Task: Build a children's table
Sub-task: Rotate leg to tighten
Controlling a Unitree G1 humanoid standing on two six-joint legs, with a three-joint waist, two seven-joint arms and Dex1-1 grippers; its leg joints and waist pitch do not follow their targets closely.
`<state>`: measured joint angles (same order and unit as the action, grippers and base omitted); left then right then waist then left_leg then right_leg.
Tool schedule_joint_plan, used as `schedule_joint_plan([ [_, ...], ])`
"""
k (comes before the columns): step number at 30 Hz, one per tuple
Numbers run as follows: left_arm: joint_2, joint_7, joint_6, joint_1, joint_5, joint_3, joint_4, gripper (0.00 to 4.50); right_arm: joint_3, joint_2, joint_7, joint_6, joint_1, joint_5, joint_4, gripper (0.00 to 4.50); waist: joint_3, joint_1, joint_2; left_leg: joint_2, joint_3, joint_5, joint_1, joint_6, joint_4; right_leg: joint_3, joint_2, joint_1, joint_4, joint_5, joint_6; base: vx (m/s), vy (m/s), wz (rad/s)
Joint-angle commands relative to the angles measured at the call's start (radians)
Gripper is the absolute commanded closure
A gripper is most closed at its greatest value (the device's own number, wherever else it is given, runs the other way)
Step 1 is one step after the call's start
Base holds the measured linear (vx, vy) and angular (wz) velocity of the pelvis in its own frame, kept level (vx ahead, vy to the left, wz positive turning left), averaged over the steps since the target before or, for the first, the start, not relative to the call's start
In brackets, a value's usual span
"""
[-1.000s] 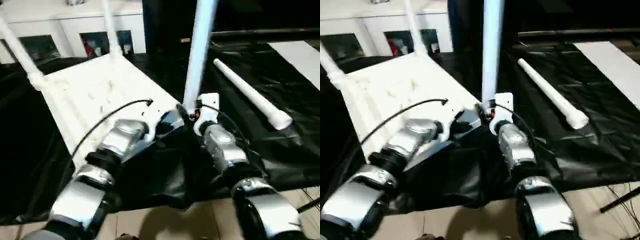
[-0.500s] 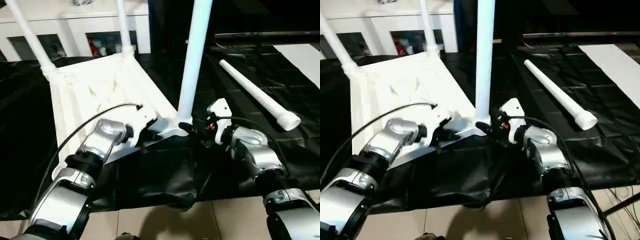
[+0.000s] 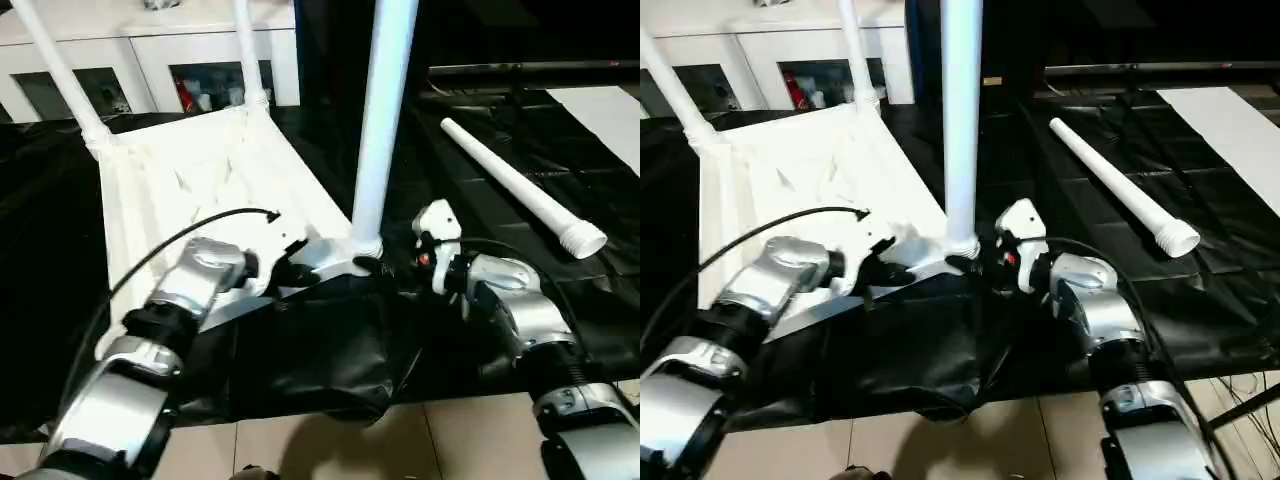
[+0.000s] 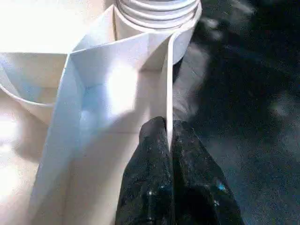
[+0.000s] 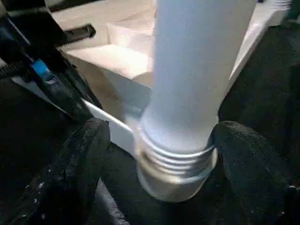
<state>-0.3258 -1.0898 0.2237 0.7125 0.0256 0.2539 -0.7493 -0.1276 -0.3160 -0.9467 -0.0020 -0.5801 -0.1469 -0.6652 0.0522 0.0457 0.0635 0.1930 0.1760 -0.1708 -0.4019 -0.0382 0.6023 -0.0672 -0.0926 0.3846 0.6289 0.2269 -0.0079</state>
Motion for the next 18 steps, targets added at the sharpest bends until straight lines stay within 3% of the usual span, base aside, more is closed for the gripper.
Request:
schedule_joint_plan([
  [1, 0.006, -0.069, -0.013, -0.020, -0.019, 0.032, 0.026, 4.39, -0.012, 0.001, -0.004, 0.002, -0.005, 0.013, -0.001, 0.69, -0.075, 0.004, -0.003, 0.034, -0.009, -0.136, 0.023, 0.100, -0.062, 0.033, -0.051, -0.049, -0.063, -0.068, -0.308, 0.000, 0.000, 0.00],
  [9, -0.015, -0.143, -0.001, -0.060, -0.034, 0.052, 0.102, 4.39, -0.033, -0.002, -0.072, -0.009, -0.007, 0.021, -0.022, 0.69, -0.072, 0.020, -0.002, 0.037, -0.007, -0.170, 0.028, 0.076, -0.068, 0.037, -0.051, -0.044, -0.065, -0.020, -0.294, 0.000, 0.000, 0.00],
  [18, -0.020, -0.147, -0.002, -0.071, -0.033, 0.047, 0.119, 4.50, -0.028, -0.002, -0.091, -0.012, -0.012, 0.017, -0.041, 1.47, -0.075, 0.021, 0.001, 0.036, -0.008, -0.135, 0.026, 0.090, -0.063, 0.035, -0.051, -0.045, -0.060, -0.078, -0.298, 0.000, 0.000, 0.00],
])
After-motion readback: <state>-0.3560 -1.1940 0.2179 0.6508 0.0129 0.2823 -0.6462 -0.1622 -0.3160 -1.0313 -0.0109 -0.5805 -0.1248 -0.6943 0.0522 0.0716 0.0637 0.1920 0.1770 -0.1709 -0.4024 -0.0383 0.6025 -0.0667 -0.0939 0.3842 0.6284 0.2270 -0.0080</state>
